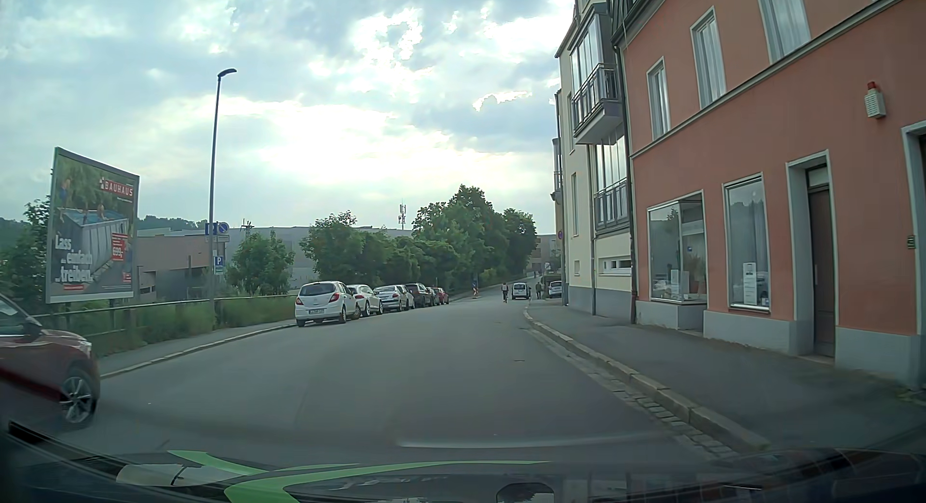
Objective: Follow the waypoints while adhering to traffic rules and regulations
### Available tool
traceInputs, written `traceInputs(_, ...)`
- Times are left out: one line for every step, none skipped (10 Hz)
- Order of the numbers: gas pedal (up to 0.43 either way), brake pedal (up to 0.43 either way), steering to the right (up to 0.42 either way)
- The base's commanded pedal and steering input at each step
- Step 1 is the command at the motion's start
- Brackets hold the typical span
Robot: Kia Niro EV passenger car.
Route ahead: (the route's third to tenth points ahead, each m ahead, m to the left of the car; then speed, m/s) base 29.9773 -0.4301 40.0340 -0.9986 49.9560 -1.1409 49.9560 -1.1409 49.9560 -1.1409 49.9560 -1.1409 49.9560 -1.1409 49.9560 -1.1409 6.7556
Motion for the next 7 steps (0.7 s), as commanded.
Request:
traceInputs(0.11, 0.0, -0.01)
traceInputs(0.11, 0.0, -0.01)
traceInputs(0.087, 0.0, -0.01)
traceInputs(0.087, 0.0, -0.011)
traceInputs(0.087, 0.0, -0.011)
traceInputs(0.067, 0.0, -0.012)
traceInputs(0.067, 0.0, -0.012)
